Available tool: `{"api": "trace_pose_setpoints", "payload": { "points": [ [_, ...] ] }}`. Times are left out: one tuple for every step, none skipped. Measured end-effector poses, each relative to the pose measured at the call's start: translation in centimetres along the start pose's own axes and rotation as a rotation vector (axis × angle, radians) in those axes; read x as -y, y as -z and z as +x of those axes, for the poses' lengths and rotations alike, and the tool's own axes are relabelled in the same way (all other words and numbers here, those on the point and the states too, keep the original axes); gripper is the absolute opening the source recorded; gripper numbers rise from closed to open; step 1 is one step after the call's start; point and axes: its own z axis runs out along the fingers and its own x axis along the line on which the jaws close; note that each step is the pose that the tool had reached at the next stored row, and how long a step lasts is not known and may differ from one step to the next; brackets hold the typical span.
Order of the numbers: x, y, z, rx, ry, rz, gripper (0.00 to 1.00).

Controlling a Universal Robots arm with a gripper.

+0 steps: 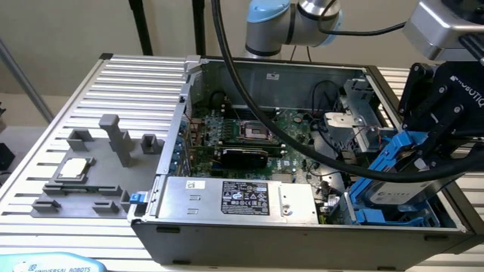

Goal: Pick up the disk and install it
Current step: 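Insert the disk into the insertion slot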

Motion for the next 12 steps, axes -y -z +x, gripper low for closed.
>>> {"api": "trace_pose_setpoints", "payload": {
  "points": [
    [0.0, -0.09, -0.03, 0.0, 0.0, -0.0001, 0.33],
    [0.0, -0.19, -0.05, 0.0001, 0.0, -0.0003, 0.33],
    [0.01, -0.28, -0.07, 0.0001, 0.0, -0.0004, 0.33],
    [0.01, -0.36, -0.09, 0.0, 0.0, -0.0006, 0.33],
    [0.01, -0.44, -0.11, 0.0001, 0.001, -0.0008, 0.33],
    [0.01, -0.52, -0.12, 0.0, 0.001, -0.0011, 0.33],
    [0.02, -0.61, -0.13, 0.0, 0.002, -0.0014, 0.33],
    [0.02, -0.69, -0.15, -0.0001, 0.002, -0.0016, 0.33],
    [0.02, -0.77, -0.16, -0.0002, 0.003, -0.0018, 0.33],
    [0.02, -0.86, -0.17, 0.0, 0.004, -0.002, 0.33],
    [0.03, -0.95, -0.19, -0.0001, 0.005, -0.0022, 0.33],
    [0.04, -1.05, -0.2, -0.0001, 0.006, -0.0024, 0.33]
  ]
}}
